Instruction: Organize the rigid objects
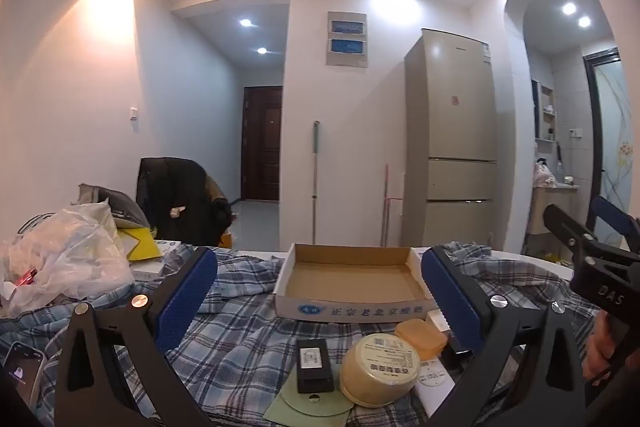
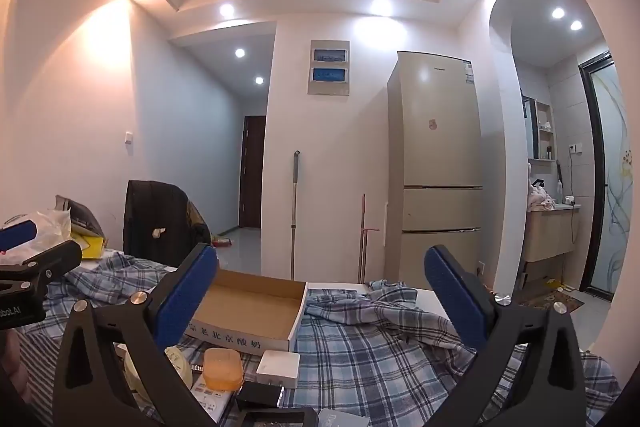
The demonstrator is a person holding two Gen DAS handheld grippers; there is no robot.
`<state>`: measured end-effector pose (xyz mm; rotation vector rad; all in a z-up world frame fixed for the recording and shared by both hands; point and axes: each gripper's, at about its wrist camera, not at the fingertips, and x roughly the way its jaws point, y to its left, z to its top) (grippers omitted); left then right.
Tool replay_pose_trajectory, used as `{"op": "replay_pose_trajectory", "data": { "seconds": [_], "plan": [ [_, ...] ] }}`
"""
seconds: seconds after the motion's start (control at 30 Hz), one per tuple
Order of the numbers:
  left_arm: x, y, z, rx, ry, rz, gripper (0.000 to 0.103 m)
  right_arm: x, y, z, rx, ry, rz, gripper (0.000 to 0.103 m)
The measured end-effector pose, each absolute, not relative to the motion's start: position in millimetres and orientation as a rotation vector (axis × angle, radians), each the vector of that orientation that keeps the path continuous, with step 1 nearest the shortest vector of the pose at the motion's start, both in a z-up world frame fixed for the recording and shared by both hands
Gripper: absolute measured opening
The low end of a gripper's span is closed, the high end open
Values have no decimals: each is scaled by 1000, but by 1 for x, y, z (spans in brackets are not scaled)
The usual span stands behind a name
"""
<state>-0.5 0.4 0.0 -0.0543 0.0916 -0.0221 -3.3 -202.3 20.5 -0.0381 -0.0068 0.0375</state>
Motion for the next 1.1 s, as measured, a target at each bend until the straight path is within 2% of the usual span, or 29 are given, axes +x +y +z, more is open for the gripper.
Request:
{"op": "replay_pose_trajectory", "data": {
  "seconds": [0.4, 0.9, 1.1],
  "plan": [
    [-3, -2, 1, -39, 84, -38, 103, 15, -197, 18, -60, 104, 27, 103],
    [-2, -1, -1, -43, 87, -33, 103, 20, -196, 11, -45, 140, 78, 103],
    [-2, -1, -1, -35, 88, -38, 103, 9, -193, 12, -62, 92, 70, 103]
  ]
}}
